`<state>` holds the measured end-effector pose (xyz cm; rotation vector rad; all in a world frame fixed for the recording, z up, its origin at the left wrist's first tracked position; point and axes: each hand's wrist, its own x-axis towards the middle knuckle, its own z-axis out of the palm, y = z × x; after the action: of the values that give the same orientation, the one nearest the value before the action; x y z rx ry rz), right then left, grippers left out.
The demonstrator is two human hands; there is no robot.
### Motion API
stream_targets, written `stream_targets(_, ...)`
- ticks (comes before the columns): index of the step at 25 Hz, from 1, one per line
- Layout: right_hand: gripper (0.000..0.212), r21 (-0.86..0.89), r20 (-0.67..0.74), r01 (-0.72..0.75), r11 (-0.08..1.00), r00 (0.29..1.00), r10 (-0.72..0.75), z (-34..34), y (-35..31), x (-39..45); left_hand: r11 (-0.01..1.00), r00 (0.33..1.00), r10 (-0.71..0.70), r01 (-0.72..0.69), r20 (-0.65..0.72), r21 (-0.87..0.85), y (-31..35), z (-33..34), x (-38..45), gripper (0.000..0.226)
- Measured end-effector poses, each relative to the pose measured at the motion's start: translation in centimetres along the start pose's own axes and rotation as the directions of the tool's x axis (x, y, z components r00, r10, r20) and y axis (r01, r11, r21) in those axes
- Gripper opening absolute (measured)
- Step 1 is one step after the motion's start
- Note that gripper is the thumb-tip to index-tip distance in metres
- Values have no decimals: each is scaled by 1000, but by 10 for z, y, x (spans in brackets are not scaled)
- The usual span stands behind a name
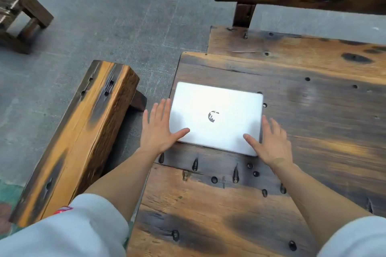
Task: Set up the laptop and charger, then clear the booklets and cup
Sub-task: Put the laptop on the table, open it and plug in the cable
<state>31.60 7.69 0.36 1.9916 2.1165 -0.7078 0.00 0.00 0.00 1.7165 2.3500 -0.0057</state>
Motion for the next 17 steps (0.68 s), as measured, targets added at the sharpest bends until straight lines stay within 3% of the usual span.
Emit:
stream_targets(5,93,140,146,-135,981,983,115,18,-6,43,984,971,-164,173,174,-40,4,23,41,115)
stream_targets(10,93,351,136,-278,894,960,245,28,-13,76,922,903,-282,348,324,-169,19,37,69,118)
stream_targets(14,80,553,189,-423,718,903,386,33,-12,95,770,814,-460,564,355,-297,35,43,85,115)
stream_targets(17,70,625,207,-453,635,881,425,34,-6,102,673,772,-514,633,375,-382,37,45,90,111)
